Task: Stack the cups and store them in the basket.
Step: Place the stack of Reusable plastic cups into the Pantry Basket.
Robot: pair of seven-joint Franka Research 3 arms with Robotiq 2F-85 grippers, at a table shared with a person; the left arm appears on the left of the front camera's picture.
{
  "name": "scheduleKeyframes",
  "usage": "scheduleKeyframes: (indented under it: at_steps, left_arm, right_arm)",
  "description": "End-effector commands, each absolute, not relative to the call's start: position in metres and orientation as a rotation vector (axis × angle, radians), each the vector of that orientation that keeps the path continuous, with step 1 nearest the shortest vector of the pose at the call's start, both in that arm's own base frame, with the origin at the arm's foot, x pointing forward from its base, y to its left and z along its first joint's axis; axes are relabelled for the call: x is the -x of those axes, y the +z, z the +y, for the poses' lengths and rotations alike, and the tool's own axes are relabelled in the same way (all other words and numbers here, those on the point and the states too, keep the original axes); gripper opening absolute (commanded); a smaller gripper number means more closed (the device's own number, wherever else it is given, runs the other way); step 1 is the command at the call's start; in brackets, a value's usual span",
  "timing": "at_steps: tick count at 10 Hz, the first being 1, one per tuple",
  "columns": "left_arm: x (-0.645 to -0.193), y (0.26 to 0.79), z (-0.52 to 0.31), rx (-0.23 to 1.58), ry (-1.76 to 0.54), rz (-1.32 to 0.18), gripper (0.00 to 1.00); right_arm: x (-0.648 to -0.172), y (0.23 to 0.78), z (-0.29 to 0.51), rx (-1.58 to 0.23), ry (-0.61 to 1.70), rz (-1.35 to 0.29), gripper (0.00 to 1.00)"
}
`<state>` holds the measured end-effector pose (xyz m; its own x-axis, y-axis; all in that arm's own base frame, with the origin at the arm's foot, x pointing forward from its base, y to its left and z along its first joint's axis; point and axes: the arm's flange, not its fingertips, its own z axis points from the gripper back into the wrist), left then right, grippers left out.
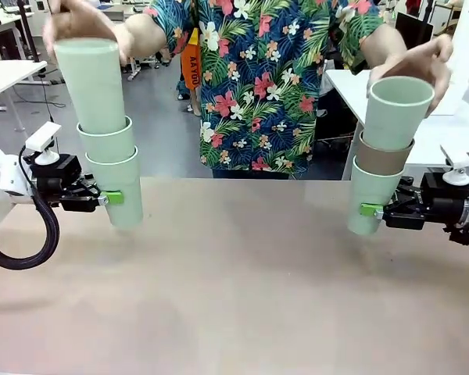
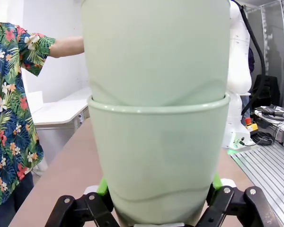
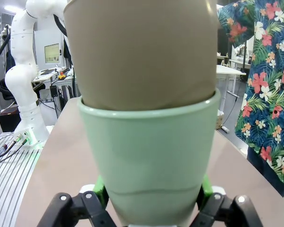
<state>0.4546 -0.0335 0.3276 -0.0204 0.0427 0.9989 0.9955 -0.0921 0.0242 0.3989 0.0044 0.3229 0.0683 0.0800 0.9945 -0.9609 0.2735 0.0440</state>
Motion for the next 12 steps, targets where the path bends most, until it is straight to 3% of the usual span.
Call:
scheduleKeyframes:
  at_steps: [1, 12]
  left_arm:
    - [-0.4557, 0.3322, -0.0338, 1.296, -1.281, -1.219, 0.86]
    - [-0.4557, 0.3322, -0.0338, 1.296, -1.281, -1.219, 0.86]
  right_arm:
    - [-0.3994, 0.3251, 0.0046, -0.975, 1.009, -1.228, 0.86]
    - [-0.3994, 0.3251, 0.0046, -0.975, 1.009, -1.228, 0.86]
